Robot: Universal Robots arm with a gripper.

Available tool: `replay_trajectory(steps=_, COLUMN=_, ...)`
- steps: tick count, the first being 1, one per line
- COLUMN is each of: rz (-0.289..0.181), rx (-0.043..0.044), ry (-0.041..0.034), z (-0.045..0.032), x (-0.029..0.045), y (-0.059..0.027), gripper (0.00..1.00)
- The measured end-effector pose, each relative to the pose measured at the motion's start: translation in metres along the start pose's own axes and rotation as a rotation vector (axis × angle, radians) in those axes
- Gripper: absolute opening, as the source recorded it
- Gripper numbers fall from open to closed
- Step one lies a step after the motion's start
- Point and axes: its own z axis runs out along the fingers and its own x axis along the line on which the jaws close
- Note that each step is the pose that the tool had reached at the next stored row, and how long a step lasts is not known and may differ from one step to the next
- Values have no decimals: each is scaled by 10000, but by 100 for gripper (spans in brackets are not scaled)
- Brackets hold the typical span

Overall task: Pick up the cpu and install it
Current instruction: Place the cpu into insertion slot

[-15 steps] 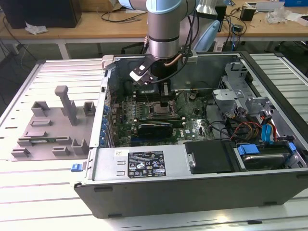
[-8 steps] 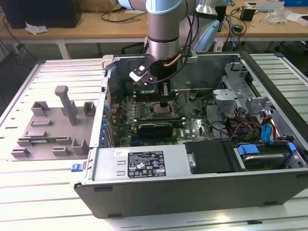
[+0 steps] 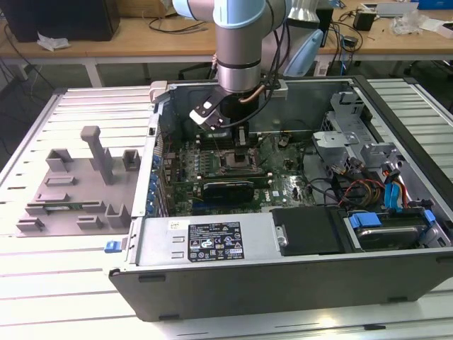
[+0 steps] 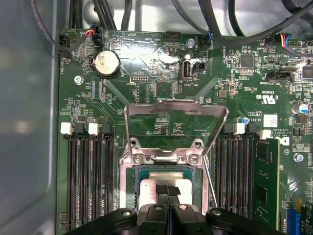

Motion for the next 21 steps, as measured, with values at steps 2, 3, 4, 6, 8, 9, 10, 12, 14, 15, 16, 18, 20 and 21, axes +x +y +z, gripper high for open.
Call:
replay_trajectory(steps=2, rz=0, rx=0, ry=-1, z=1, x=0, y=0, gripper=11)
replay_trajectory(steps=3, rz=0, rx=5, ry=-6, z=-7, x=-1, y=0, gripper=11)
replay_trajectory(steps=4, rz=2, rx=-13, ry=22, z=-31, x=2, y=3, gripper=11)
replay_trajectory(steps=6, rz=2, rx=-6, ry=9, z=-80, x=-2, y=4, gripper=11)
replay_trajectory(steps=8, rz=1, rx=-5, ry=7, z=-141, x=-6, y=6, gripper=11)
replay_trajectory(steps=9, rz=1, rx=-3, ry=5, z=-165, x=-8, y=7, gripper=11)
replay_trajectory(steps=10, rz=1, rx=-4, ry=6, z=-254, x=-13, y=10, gripper=11)
replay_trajectory(steps=12, rz=1, rx=-4, ry=5, z=-320, x=-17, y=12, gripper=11)
replay_trajectory(steps=14, rz=0, rx=-3, ry=5, z=-412, x=-22, y=15, gripper=11)
replay_trajectory(steps=15, rz=0, rx=-3, ry=4, z=-447, x=-24, y=16, gripper=11)
replay_trajectory(steps=16, rz=1, rx=-4, ry=5, z=-483, x=-26, y=18, gripper=11)
replay_trajectory(steps=18, rz=1, rx=-3, ry=3, z=-579, x=-32, y=21, gripper=11)
replay_trajectory(steps=20, rz=1, rx=-5, ry=4, z=-622, x=-34, y=23, gripper=11)
replay_trajectory(steps=21, rz=0, rx=-5, ry=5, z=-622, x=-34, y=23, gripper=11)
